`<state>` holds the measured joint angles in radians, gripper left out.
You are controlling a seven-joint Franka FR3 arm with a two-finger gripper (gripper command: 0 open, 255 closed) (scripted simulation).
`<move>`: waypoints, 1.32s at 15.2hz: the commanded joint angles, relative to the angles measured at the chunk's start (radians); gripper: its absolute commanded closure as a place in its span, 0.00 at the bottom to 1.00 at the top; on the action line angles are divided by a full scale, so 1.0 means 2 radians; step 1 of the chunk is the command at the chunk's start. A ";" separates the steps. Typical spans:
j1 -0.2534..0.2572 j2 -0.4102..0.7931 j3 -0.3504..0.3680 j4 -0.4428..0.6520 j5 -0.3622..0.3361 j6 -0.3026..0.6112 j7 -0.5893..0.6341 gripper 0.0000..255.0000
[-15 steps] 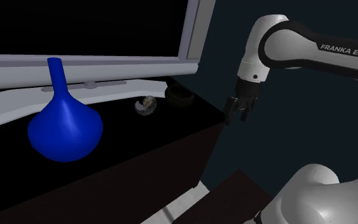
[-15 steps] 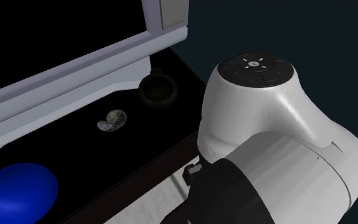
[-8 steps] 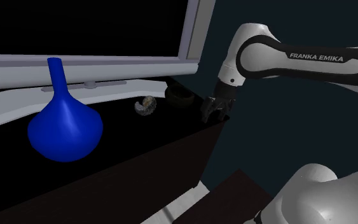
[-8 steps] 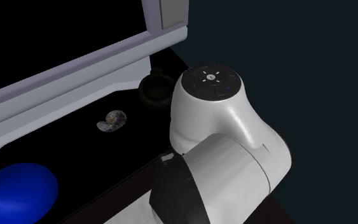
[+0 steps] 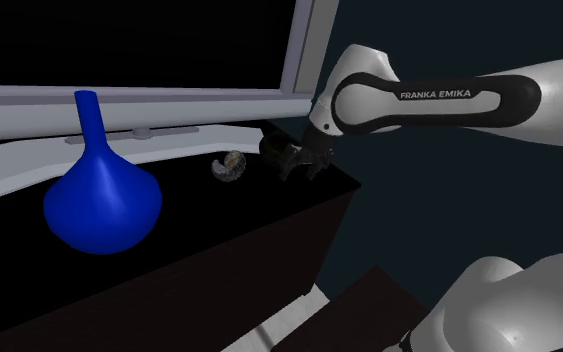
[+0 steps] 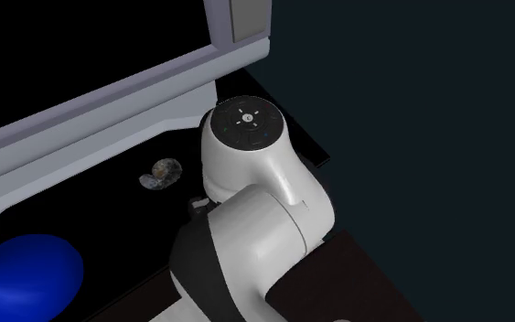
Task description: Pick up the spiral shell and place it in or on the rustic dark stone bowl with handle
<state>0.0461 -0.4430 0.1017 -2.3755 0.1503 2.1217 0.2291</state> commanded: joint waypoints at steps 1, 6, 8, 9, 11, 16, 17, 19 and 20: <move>0.002 0.028 0.009 0.011 0.002 0.041 0.010 0.00; 0.001 0.097 0.026 0.053 -0.004 0.125 0.033 0.00; 0.001 0.125 0.032 0.074 -0.010 0.154 0.044 0.00; 0.000 0.139 0.035 0.085 -0.015 0.168 0.050 0.00; 0.000 0.167 0.041 0.109 -0.026 0.194 0.064 0.00; 0.000 0.212 0.046 0.142 -0.046 0.232 0.085 0.00; 0.000 0.218 0.047 0.143 -0.048 0.237 0.086 0.00; 0.001 0.230 0.047 0.145 -0.052 0.247 0.089 0.00; 0.001 0.236 0.047 0.146 -0.054 0.252 0.090 0.00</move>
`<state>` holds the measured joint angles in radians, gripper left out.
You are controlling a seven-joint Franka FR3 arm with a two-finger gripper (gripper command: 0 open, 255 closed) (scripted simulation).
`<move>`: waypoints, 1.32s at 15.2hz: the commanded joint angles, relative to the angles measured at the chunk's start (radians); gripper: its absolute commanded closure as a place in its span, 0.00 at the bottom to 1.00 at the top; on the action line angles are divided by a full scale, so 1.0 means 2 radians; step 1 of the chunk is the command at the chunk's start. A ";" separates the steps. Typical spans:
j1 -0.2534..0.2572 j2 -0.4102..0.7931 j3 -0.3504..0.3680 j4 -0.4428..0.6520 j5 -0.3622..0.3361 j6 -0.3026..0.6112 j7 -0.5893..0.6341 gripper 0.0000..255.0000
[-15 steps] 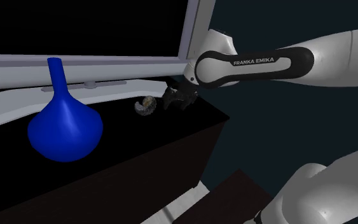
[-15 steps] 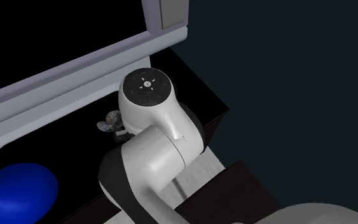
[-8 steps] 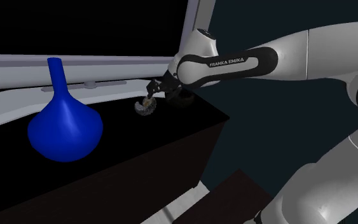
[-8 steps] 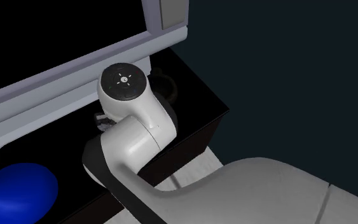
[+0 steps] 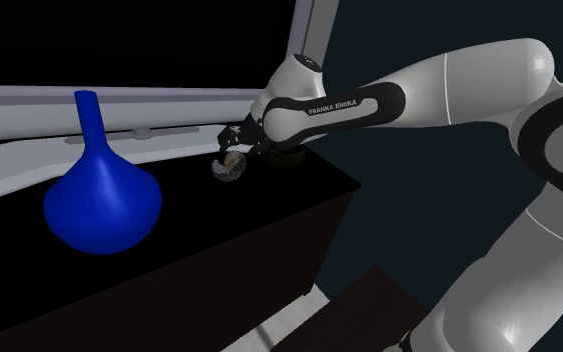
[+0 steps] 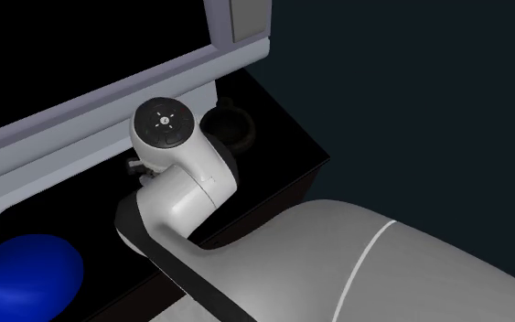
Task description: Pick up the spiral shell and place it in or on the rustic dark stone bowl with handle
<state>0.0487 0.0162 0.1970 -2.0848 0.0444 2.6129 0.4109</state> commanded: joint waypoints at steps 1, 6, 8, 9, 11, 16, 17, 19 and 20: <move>0.000 0.016 0.000 0.003 -0.004 0.013 0.002 0.00; 0.000 0.016 0.000 0.003 -0.004 0.013 0.002 0.00; 0.000 0.016 0.000 0.003 -0.004 0.013 0.002 0.00; 0.000 0.016 0.000 0.003 -0.004 0.013 0.002 0.00; 0.000 0.016 0.000 0.003 -0.004 0.013 0.002 1.00; 0.000 0.016 0.000 0.003 -0.004 0.013 0.002 1.00; 0.000 0.016 0.000 0.003 -0.004 0.013 0.002 1.00; 0.000 0.016 0.000 0.003 -0.004 0.013 0.002 1.00; 0.000 0.014 0.000 0.007 -0.004 0.007 0.001 1.00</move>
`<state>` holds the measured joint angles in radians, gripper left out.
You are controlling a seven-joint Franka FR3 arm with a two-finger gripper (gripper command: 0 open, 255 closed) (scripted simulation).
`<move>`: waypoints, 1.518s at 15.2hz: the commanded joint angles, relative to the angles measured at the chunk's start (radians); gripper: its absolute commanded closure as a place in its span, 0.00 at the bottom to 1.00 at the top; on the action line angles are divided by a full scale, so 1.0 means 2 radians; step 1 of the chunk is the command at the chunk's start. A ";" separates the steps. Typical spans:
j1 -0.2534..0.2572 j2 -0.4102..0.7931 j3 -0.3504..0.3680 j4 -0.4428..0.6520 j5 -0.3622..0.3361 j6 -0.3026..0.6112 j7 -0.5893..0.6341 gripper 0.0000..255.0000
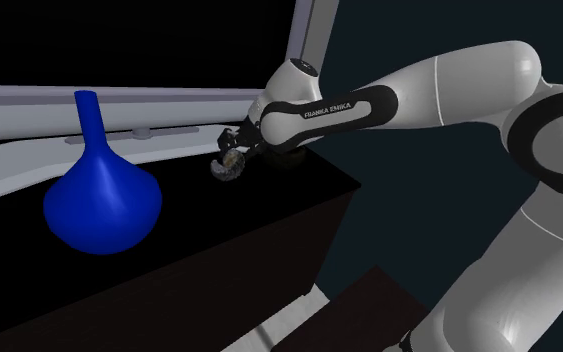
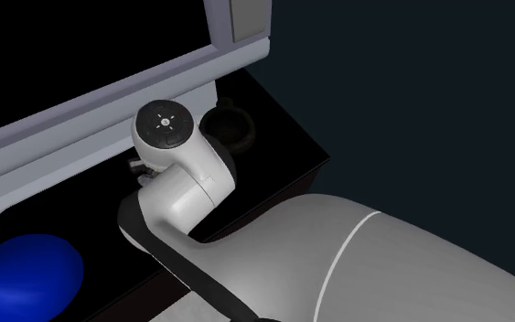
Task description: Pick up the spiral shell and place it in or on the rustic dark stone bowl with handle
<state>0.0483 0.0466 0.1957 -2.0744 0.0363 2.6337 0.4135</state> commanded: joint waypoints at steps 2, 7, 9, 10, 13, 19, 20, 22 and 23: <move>0.000 -0.007 0.000 0.010 0.001 -0.016 0.000 1.00; 0.000 -0.018 0.000 0.031 0.003 -0.049 -0.001 1.00; -0.001 -0.022 0.000 0.040 0.004 -0.062 -0.001 1.00; -0.001 -0.023 0.000 0.045 0.004 -0.068 -0.001 1.00; -0.001 -0.028 -0.001 0.060 0.005 -0.088 -0.001 1.00; -0.001 -0.034 -0.001 0.094 0.005 -0.127 0.000 1.00; -0.001 -0.034 -0.001 0.100 0.005 -0.134 0.000 1.00; -0.002 -0.035 -0.001 0.112 0.005 -0.147 0.001 1.00; -0.002 -0.036 -0.001 0.118 0.005 -0.154 0.001 1.00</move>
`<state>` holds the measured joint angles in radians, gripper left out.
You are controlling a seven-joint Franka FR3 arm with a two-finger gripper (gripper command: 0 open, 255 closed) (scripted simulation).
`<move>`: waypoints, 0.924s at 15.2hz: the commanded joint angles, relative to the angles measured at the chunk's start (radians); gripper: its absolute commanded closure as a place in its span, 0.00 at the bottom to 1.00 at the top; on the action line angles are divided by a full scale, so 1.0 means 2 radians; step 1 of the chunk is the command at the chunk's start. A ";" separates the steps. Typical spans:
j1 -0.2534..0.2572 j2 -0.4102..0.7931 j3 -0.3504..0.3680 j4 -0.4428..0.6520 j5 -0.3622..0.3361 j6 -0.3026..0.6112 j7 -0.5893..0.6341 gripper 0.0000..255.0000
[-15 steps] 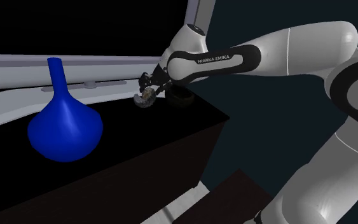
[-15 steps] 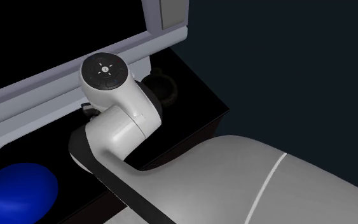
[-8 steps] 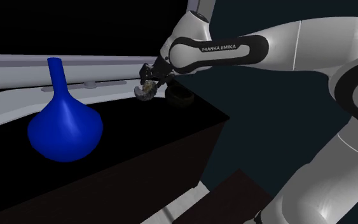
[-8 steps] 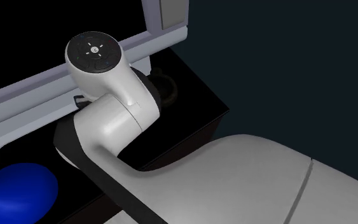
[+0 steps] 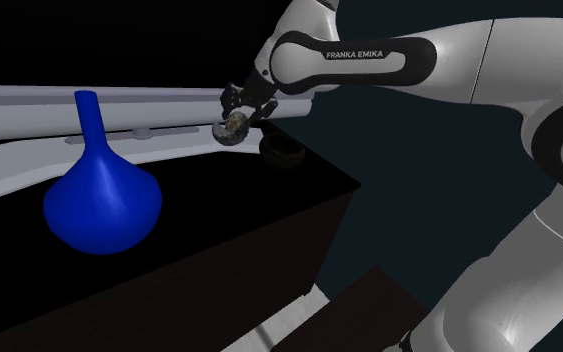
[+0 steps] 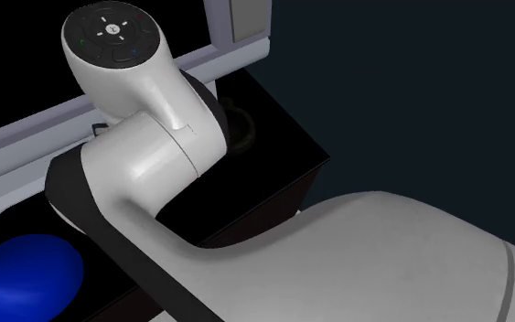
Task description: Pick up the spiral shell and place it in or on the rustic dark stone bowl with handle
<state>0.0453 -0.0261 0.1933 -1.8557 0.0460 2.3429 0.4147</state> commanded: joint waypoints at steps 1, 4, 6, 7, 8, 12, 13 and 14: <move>0.000 0.000 0.000 0.016 -0.001 -0.015 0.001 1.00; 0.000 0.000 0.000 0.036 -0.001 -0.035 0.001 1.00; 0.000 0.001 0.000 0.050 -0.002 -0.049 0.002 1.00; 0.000 0.002 0.000 0.057 -0.002 -0.056 0.003 1.00; 0.000 0.002 0.000 0.065 -0.002 -0.063 0.003 1.00; -0.017 -0.004 -0.019 0.065 0.019 -0.071 -0.039 1.00; -0.022 -0.005 -0.025 0.066 0.026 -0.074 -0.053 1.00; -0.027 -0.005 -0.031 0.067 0.032 -0.077 -0.067 1.00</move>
<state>0.0014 -0.0370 0.1443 -1.7270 0.0961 2.1968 0.3111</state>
